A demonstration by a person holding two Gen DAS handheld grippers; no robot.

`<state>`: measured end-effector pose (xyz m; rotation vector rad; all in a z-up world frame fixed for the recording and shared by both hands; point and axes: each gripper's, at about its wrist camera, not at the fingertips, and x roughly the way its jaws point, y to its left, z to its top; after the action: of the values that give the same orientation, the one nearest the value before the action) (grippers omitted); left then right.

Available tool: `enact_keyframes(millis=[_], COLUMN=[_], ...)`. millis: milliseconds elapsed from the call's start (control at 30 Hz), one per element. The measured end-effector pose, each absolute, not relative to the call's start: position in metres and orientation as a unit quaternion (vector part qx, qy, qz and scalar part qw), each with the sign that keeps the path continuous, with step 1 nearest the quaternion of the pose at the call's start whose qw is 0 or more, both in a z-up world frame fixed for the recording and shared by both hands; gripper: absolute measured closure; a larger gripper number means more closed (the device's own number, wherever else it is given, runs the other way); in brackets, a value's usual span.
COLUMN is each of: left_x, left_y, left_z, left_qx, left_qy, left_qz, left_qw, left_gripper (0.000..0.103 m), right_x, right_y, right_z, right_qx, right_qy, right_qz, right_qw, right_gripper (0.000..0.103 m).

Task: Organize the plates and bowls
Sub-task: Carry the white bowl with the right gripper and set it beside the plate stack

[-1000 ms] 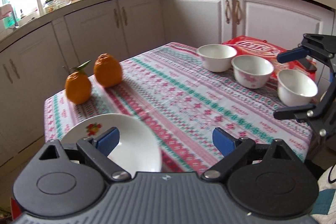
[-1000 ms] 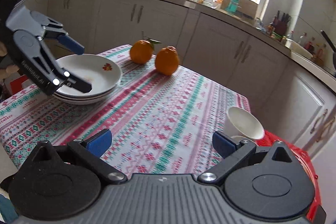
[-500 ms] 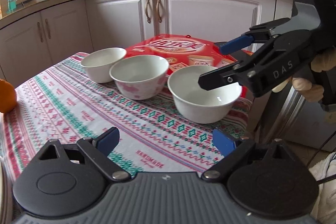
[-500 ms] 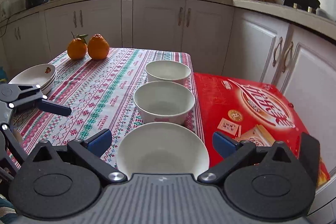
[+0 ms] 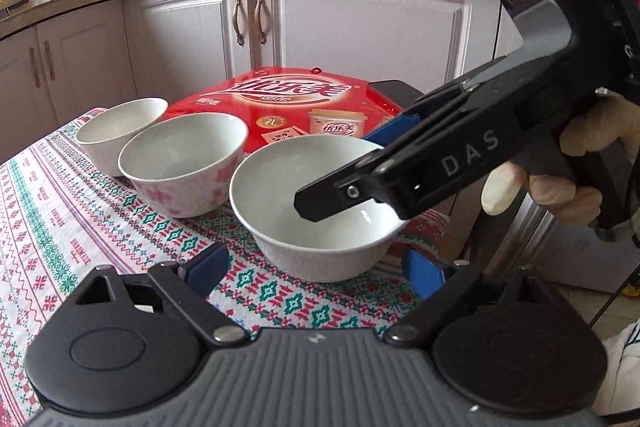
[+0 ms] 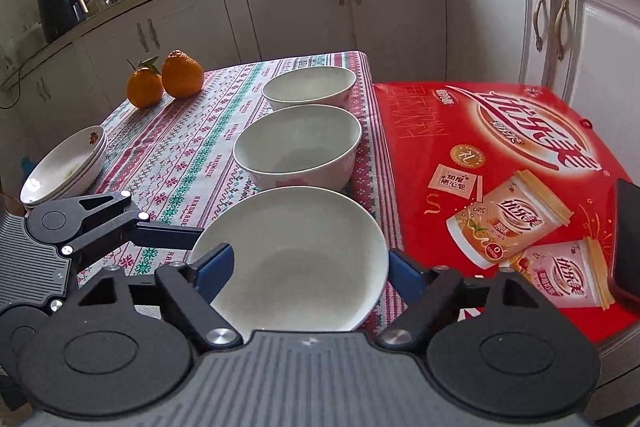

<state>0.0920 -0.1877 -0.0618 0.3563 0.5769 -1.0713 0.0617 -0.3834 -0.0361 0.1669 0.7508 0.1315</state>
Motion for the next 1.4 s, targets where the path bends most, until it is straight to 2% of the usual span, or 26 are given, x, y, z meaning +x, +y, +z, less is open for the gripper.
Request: enact_keyframes(millis=[167,733,1400], left_x=[0.096,0.090,0.105], left_y=[-0.192,-0.163,-0.076], left_z=[-0.062,-0.045,-0.033], left_qx=[0.163,0.156,0.144], left_qy=[0.269,0.271,0.295], left_qz=[-0.512,-0.488,-0.406], left_qw=[0.800,0.815,0.853], left_gripper=[0.025,0.025,0.025], right_x=[0.063,0.064,0.109], right_y=[-0.388,-0.365,-0.276], right_z=[-0.038,-0.021,-0.015], right_qx=[0.088,0.089,0.046], right_qy=[0.369,0.361,0.365], right_qz=[0.069,0.102,0.213], right_qw=[0.923,0.923,0.905], right_gripper=[0.025,0.027,0.027])
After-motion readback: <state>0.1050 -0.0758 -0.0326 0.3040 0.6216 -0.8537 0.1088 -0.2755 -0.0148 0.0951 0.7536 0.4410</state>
